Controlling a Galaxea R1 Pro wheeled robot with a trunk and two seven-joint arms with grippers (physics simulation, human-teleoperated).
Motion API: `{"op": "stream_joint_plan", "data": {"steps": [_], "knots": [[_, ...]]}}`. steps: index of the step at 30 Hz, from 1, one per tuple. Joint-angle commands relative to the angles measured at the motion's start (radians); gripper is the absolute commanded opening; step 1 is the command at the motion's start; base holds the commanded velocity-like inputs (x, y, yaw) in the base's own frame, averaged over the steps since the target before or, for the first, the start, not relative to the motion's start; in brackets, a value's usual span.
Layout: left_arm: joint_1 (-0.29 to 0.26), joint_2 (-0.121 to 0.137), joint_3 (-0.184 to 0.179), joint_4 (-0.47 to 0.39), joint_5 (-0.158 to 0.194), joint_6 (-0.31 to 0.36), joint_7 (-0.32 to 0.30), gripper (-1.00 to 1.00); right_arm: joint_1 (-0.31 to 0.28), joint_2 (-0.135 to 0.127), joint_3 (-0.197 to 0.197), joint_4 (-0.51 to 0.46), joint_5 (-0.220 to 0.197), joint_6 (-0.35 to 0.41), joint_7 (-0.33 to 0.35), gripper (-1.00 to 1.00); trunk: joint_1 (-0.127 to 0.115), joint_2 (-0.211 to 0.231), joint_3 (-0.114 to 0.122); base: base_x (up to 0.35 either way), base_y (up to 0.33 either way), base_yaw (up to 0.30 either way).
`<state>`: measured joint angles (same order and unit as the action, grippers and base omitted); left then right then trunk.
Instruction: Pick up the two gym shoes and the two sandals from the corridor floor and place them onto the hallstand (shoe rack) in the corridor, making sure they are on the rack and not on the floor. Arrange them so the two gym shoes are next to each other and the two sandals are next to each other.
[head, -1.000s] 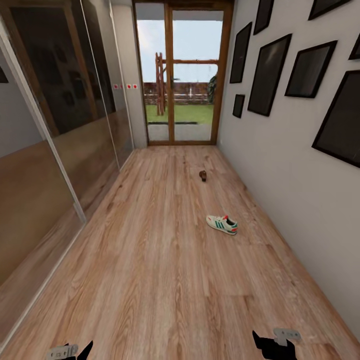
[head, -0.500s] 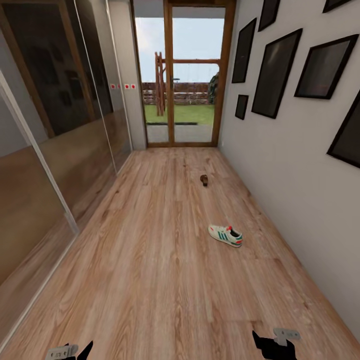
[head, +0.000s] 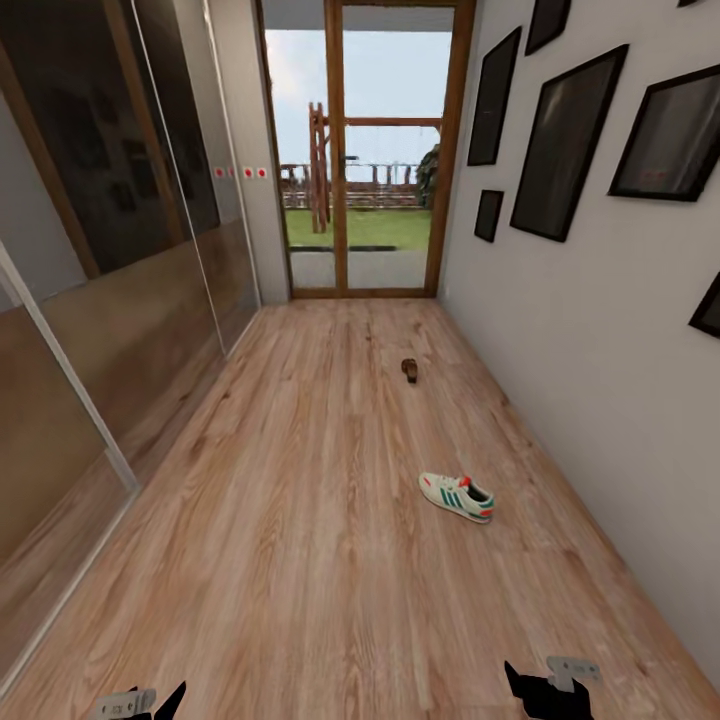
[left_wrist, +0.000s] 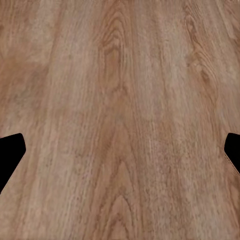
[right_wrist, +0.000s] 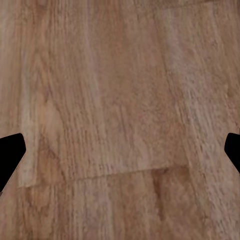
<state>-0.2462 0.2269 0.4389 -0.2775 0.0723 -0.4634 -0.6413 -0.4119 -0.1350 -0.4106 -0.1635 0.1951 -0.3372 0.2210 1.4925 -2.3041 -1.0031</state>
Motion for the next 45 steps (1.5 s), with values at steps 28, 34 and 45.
{"op": "stream_joint_plan", "data": {"steps": [28, 34, 45], "knots": [[-0.001, 0.0, 0.003, 0.001, 0.007, 0.002, -0.009, 1.0, -0.001, 0.002, -0.008, 0.001, 0.009, -0.005, 0.004, 1.0, 0.0, 0.0, -0.001, 0.304, -0.125, 0.0], [-0.001, 0.0, 0.003, 0.001, 0.007, 0.002, -0.009, 1.0, -0.001, 0.002, -0.008, 0.001, 0.009, -0.005, 0.004, 1.0, 0.0, 0.0, -0.001, 0.282, -0.15, 0.0], [-0.001, 0.0, 0.003, 0.001, 0.007, 0.002, -0.009, 1.0, -0.001, 0.004, -0.008, -0.001, 0.008, -0.003, 0.006, 1.0, 0.0, 0.0, -0.001, 0.268, -0.157, 0.0]]}}
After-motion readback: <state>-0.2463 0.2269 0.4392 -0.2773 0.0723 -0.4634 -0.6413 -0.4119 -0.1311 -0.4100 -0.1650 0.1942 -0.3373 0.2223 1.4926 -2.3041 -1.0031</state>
